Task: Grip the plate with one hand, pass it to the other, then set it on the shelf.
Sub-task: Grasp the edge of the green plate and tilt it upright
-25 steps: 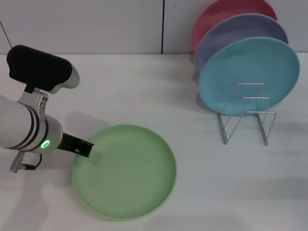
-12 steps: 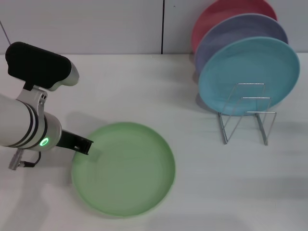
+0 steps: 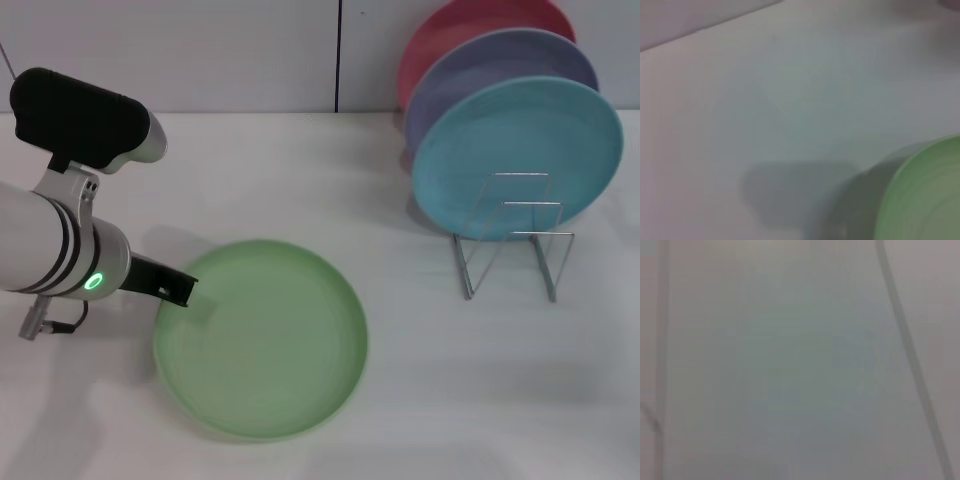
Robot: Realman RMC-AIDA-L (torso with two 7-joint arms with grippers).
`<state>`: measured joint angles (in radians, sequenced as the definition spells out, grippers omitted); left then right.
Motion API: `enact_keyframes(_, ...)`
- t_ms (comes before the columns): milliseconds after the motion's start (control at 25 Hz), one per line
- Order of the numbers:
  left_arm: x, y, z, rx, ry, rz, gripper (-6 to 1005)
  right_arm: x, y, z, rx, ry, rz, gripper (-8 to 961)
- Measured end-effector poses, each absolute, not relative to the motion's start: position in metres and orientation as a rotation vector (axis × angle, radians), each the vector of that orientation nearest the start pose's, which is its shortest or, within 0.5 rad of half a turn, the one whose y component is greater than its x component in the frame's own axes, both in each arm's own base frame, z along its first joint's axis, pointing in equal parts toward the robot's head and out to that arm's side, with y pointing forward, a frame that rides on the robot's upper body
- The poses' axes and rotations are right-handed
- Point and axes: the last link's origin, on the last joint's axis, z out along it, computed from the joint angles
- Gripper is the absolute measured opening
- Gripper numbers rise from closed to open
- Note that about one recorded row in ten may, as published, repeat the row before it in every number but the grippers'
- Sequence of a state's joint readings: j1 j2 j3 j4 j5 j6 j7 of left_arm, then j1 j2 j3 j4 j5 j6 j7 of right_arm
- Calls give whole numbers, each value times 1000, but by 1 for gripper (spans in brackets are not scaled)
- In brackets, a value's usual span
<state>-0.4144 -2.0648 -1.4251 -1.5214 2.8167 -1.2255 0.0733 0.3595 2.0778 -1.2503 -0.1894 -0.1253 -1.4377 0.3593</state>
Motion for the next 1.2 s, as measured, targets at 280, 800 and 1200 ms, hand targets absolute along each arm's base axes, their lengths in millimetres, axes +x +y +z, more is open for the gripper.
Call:
enact_keyframes(280,-182,349,-17,-2201,-991,319,20,253,362,69,-1647,257,1153,824)
enact_keyframes(800,-169,353,-12,-2207,-942,320,21,122,422,100,-2304,399,987,823)
enact_keyframes(1200,-162,355,-10,-2206,-913,336,21,120,428,116,-2393,553,840,823)
